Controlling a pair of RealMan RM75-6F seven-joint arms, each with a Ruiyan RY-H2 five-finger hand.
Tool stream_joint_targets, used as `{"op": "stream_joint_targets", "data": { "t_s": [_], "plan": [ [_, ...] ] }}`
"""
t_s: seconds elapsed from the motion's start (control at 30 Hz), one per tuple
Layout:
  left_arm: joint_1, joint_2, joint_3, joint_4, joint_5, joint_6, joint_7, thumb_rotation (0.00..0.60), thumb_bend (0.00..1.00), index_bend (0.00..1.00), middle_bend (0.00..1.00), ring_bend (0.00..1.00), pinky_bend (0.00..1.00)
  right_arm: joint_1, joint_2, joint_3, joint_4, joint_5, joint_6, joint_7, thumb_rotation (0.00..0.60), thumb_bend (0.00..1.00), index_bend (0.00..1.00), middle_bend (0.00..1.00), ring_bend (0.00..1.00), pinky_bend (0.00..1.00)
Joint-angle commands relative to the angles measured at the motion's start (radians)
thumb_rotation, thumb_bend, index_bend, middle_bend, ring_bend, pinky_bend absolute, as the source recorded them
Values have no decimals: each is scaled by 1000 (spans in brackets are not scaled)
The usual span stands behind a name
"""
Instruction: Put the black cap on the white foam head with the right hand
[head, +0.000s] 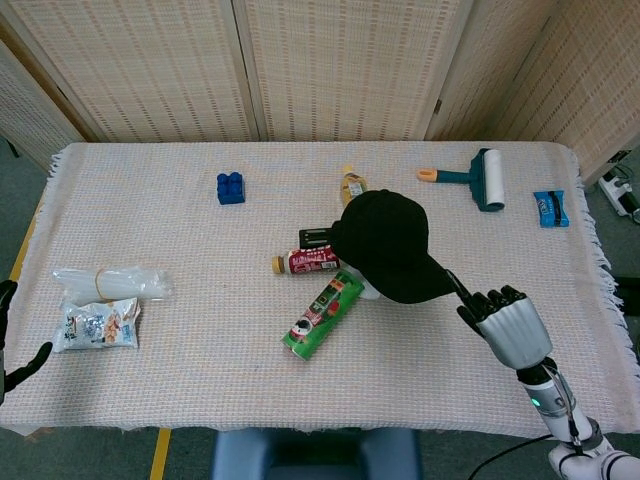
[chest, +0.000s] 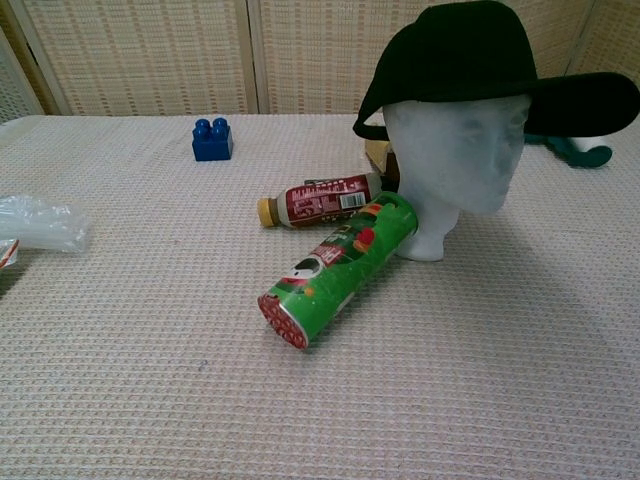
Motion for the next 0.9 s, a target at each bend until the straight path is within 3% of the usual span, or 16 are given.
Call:
{"op": "stream_joint_targets", "data": {
  "t_s": [0.03, 0.17, 0.23, 0.37, 0.47, 0.63, 0.9],
  "plan": [
    [0, 1, 3, -2, 2, -3, 1, 600, 216, 0, 166, 171, 105, -72, 55, -16, -58, 11, 70, 39, 600, 29, 0, 854, 929, 1000],
    [-5, 23, 32, -25, 7, -52, -12, 600, 216, 0, 156, 158, 105, -172, 152, -56, -223, 92, 51, 77, 600, 29, 2, 688, 779, 994],
    [-10, 53, 56, -54, 0, -106, -16, 600, 212, 0, 145, 141, 105, -212, 220, -102, -333, 131, -9, 91, 600, 27, 17, 548, 636, 911],
    [-19, 89, 85, -92, 12, -158, -7, 600, 189, 19, 127, 101, 100, -255, 294, -154, -444, 179, -97, 100, 600, 28, 11, 254, 284, 514],
    [-22, 112, 108, -111, 28, -184, -13, 600, 179, 33, 127, 89, 95, -282, 319, -163, -464, 199, -118, 98, 600, 27, 0, 135, 136, 362],
    [-30, 129, 121, -128, 25, -219, -9, 600, 177, 34, 129, 79, 92, -324, 361, -142, -487, 242, -113, 120, 600, 26, 0, 71, 67, 237],
    [-32, 119, 131, -126, 48, -216, 10, 600, 179, 50, 131, 76, 93, -348, 398, -125, -504, 222, -122, 167, 600, 27, 0, 68, 58, 200]
  ]
}}
